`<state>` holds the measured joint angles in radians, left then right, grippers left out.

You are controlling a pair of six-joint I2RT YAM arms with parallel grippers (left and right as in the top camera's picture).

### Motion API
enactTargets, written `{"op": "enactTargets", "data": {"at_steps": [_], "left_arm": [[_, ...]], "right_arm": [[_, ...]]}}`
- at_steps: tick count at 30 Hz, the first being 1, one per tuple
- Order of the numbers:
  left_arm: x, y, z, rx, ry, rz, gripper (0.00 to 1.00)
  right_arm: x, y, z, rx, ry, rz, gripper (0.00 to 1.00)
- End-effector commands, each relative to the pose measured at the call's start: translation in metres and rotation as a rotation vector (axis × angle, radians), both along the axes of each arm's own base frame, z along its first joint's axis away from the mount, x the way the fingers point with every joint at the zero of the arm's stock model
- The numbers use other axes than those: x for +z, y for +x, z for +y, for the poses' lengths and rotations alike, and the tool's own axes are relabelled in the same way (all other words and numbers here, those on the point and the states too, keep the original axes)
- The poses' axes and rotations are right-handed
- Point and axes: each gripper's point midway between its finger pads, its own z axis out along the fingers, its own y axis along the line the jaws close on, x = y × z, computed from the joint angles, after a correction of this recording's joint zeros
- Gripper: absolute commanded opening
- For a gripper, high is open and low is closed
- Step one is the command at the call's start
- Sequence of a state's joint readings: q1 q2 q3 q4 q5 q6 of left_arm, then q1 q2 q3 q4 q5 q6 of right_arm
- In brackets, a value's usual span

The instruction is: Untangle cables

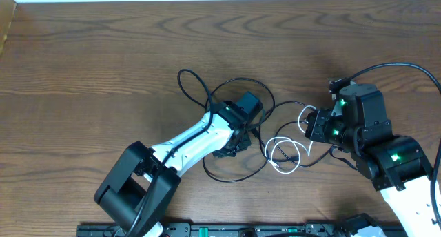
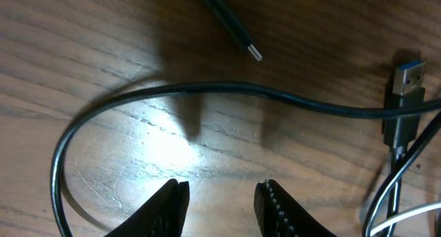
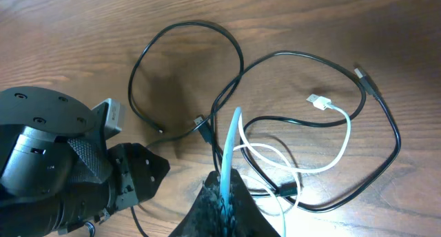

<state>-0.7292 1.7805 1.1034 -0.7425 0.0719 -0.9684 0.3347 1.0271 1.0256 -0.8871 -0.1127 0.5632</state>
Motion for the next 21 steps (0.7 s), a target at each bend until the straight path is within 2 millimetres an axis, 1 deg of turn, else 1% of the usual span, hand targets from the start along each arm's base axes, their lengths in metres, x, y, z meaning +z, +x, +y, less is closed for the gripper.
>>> {"op": "enactTargets", "data": {"at_steps": [1, 7, 14, 16, 21], "left_arm": [[-0.005, 0.001, 0.008, 0.007, 0.038, -0.005, 0.38], [-0.007, -0.001, 0.010, 0.007, 0.043, 0.000, 0.38], [-0.016, -0.003, 0.014, 0.007, 0.050, -0.005, 0.38], [-0.016, -0.002, 0.014, 0.008, 0.050, -0.013, 0.38], [-0.015, 0.008, 0.023, 0.012, 0.106, -0.069, 0.38]], "right_arm": [[0.003, 0.000, 0.001, -0.001, 0.006, -0.003, 0.01], [0.003, 0.000, 0.001, -0.001, 0.006, -0.003, 0.01], [0.003, 0.000, 0.001, -0.001, 0.006, -0.003, 0.01], [0.003, 0.000, 0.001, 0.000, 0.006, -0.003, 0.01], [0.003, 0.000, 0.001, -0.001, 0.006, -0.003, 0.01]]}}
